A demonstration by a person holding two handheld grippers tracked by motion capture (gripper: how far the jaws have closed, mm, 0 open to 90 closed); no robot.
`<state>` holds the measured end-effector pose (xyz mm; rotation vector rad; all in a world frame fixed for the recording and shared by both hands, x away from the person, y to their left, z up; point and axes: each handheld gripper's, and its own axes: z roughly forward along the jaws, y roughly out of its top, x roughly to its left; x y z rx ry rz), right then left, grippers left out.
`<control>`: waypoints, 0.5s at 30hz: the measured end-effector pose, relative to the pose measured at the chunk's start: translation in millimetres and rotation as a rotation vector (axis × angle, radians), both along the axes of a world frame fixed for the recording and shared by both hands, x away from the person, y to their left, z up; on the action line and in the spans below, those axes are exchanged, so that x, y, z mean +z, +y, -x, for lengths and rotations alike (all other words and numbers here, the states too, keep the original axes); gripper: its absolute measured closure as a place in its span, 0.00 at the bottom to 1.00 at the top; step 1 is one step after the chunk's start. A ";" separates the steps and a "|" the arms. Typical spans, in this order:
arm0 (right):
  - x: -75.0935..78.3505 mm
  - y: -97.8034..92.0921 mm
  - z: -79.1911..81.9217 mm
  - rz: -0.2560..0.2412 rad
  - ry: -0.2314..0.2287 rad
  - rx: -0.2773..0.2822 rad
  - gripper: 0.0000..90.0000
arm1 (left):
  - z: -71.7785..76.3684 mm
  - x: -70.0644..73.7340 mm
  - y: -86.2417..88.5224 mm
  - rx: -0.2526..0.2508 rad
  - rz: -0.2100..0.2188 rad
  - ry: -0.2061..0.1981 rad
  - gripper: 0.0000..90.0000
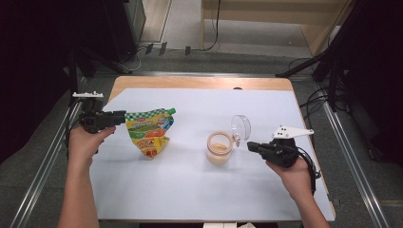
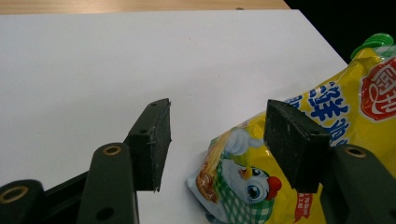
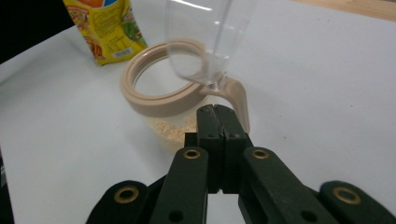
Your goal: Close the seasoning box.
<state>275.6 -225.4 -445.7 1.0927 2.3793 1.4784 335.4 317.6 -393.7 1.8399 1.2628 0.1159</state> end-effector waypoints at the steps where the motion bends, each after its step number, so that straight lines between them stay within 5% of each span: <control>1: -1.2 -0.4 -2.3 -0.007 0.001 -0.008 1.00 | -0.2 -0.2 -0.1 -0.003 -0.002 0.003 0.47; 15: 1.6 8.3 -7.5 -0.037 -0.033 -0.046 1.00 | -1.4 -1.6 -1.4 -0.006 -0.005 0.008 0.47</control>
